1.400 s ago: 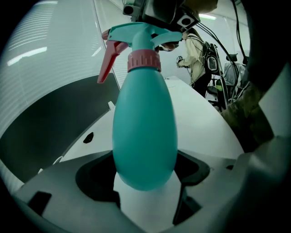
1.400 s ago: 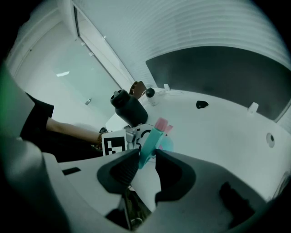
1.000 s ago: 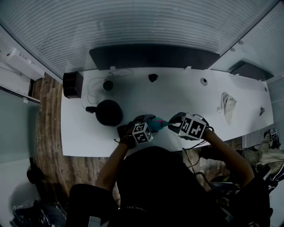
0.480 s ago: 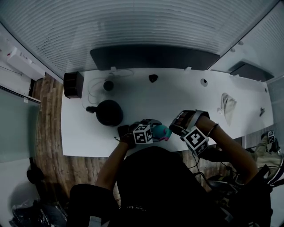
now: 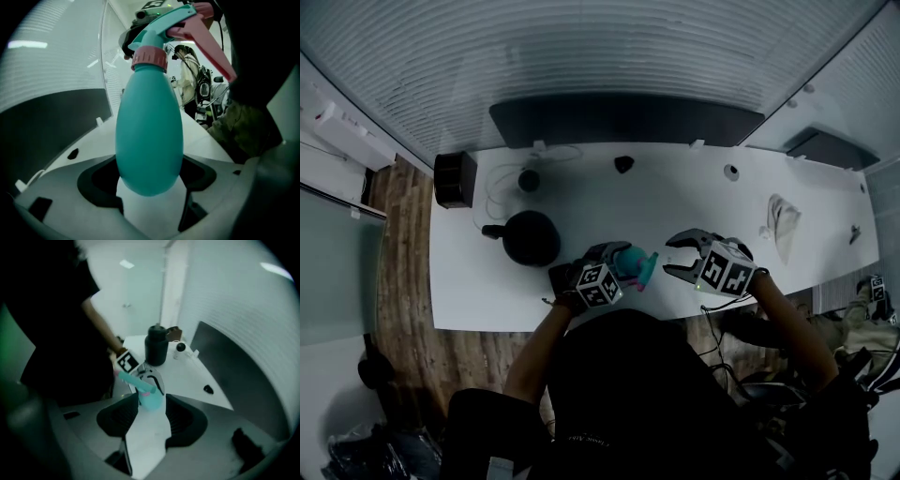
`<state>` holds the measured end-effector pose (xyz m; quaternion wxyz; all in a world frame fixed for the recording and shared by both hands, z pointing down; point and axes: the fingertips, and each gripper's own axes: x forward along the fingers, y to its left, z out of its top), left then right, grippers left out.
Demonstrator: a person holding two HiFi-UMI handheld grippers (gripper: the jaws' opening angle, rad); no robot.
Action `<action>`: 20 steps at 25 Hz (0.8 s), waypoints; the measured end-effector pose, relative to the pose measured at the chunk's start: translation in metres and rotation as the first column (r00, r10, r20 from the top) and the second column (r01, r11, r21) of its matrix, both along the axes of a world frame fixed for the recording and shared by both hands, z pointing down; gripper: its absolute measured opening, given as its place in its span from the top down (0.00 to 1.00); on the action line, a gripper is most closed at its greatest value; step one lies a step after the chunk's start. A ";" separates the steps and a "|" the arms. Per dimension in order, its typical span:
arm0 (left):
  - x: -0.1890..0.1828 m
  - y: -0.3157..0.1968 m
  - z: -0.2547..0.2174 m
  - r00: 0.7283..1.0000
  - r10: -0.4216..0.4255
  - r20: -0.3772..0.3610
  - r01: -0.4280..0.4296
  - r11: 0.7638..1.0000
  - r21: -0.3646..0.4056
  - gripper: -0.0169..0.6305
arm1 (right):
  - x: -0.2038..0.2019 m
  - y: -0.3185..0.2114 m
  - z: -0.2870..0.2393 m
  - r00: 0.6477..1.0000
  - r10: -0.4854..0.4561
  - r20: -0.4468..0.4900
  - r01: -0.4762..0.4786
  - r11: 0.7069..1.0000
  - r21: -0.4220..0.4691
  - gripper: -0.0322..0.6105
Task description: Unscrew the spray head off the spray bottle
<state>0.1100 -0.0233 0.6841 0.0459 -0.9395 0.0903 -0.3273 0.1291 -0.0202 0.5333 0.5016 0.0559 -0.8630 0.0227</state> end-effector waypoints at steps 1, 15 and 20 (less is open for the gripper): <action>-0.005 -0.009 0.000 0.999 -0.042 0.031 0.041 0.998 0.058 0.40 | -0.004 0.000 -0.002 0.987 0.144 0.074 -0.133 0.981 -0.138 0.68; -0.023 -0.037 0.002 0.956 -0.225 0.190 0.185 0.961 0.207 0.40 | -0.018 0.002 0.020 0.778 0.628 -0.009 -0.503 0.615 -0.607 0.68; -0.028 -0.039 0.011 0.936 -0.240 0.257 0.185 0.958 0.221 0.40 | -0.031 -0.004 0.016 0.757 0.652 -0.037 -0.525 0.575 -0.627 0.68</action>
